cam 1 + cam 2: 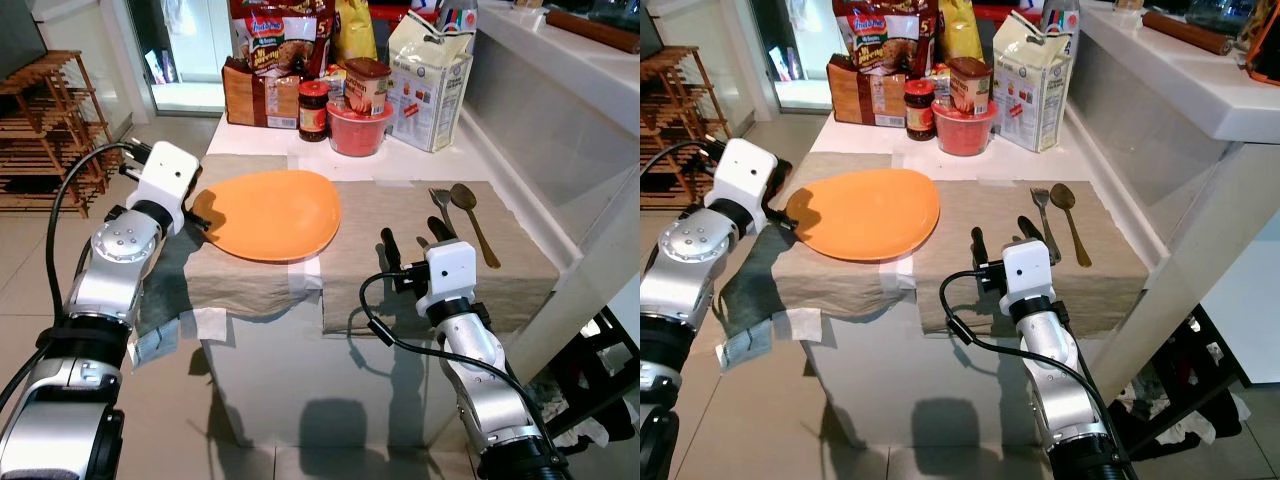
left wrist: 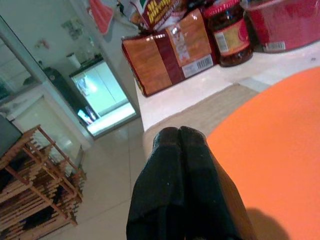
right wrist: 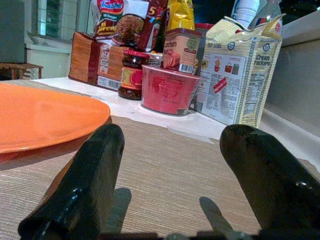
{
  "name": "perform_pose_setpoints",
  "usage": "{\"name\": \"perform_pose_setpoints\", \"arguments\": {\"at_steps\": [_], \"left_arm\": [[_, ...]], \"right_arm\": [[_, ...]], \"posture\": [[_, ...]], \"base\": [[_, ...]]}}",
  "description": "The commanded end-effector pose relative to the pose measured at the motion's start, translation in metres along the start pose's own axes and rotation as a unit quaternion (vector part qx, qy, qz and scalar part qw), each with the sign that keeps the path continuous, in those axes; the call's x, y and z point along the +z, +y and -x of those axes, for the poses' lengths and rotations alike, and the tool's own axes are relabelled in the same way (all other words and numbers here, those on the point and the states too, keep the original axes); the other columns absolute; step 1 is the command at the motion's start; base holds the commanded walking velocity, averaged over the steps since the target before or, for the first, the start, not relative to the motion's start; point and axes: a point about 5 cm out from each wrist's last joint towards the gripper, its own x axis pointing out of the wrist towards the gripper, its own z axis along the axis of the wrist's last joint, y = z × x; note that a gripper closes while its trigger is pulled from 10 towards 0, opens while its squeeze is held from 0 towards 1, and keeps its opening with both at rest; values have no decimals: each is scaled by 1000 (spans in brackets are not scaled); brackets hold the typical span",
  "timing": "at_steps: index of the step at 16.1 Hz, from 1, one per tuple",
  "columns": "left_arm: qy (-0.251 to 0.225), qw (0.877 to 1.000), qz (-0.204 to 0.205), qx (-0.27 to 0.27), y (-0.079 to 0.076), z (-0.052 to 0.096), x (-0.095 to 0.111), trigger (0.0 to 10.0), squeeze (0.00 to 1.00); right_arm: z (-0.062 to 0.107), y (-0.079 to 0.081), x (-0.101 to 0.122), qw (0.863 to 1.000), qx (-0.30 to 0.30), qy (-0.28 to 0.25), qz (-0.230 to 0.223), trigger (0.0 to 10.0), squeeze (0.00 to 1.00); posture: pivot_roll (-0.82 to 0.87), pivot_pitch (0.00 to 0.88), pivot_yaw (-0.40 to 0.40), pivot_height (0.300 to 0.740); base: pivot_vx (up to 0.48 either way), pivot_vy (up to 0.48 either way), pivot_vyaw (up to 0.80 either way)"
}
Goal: Setting the table
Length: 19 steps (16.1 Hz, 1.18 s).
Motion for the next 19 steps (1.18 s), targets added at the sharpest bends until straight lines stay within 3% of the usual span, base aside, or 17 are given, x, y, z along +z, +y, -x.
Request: {"name": "perform_pose_setpoints", "arguments": {"at_steps": [1, 8, 14, 16, 18, 19], "left_arm": [[0, 1000, -9, -4, 1, -3, 2, 10000, 0], [29, 999, 3, -40, -18, -2, -21, 10000, 0], [20, 998, 2, -67, -30, -4, -21, 10000, 0], [5, 999, 25, -31, -19, -4, -14, 10000, 0], [-91, 987, 106, 83, 19, 9, 20, 10000, 0], [-107, 983, 120, 89, 22, 16, 25, 10000, 0]], "right_arm": [[-2, -3, 6, 1000, -7, -7, -1, 10000, 0], [-8, -8, 10, 1000, -17, -7, -20, 10000, 0], [-9, -9, 12, 1000, -18, -8, -22, 10000, 0], [-8, -9, 14, 1000, -19, -11, -21, 10000, 0], [-5, -14, 19, 999, -33, -24, -10, 10000, 0], [-4, -14, 19, 999, -34, -25, -7, 10000, 0]], "posture": [[3, 0, 2, 736], [3, 0, 0, 736], [0, 0, 0, 736], [-6, 0, 5, 736], [-4, 0, 10, 736], [-2, 0, 10, 736]], "base": [[0, 0, 0], [0, 0, 0], [0, 0, 0], [0, 0, 0], [0, 0, 0], [0, 0, 0]]}}
